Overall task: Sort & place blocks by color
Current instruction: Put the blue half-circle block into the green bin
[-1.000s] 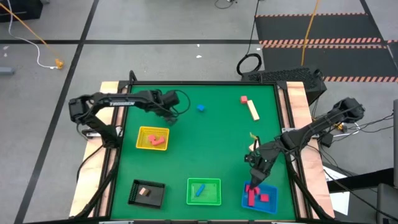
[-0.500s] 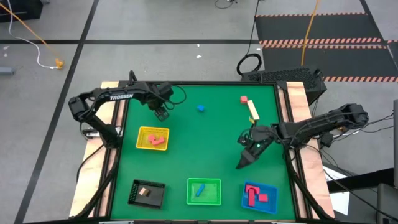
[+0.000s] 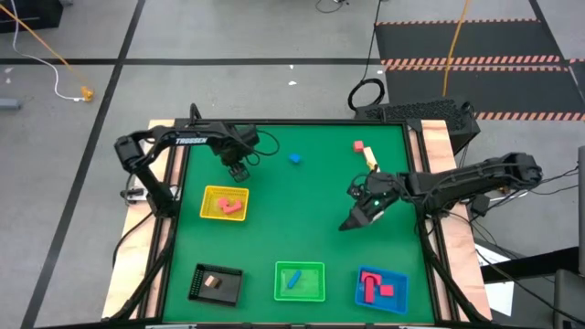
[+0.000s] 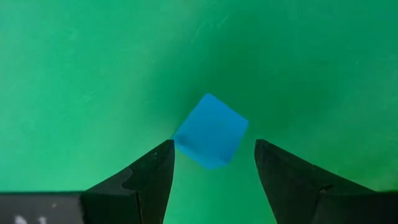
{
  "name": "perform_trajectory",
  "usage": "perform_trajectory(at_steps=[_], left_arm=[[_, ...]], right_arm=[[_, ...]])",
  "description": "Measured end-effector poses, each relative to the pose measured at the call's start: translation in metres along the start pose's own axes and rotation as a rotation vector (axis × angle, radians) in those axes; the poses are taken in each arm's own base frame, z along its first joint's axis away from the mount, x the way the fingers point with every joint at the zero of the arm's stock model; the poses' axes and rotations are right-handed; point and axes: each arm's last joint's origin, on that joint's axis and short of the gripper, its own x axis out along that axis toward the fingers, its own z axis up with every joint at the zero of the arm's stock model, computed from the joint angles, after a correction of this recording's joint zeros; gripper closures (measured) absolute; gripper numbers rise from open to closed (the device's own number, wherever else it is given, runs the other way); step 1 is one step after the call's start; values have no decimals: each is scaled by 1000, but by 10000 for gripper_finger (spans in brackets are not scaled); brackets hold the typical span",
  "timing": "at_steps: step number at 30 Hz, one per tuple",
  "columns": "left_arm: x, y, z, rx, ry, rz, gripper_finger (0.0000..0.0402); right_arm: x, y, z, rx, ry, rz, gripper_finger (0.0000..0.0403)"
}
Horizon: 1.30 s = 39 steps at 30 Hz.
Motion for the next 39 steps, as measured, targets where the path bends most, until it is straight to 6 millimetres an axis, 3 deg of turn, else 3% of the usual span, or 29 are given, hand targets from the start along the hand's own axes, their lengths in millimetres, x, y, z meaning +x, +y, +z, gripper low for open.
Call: perform_trajectory(at_steps=[19,29,39], left_arm=[[16,-2,7,-12,12,-20,177],[16,-3,6,-251,29,-93,177],[10,0,8,-126,-38,-15,176]], right_arm=[[-13,-11,24,-82,-119,-30,192],[-15,-12,26,-85,-129,-32,192],[-15,-12,26,-107,-129,-33,192]])
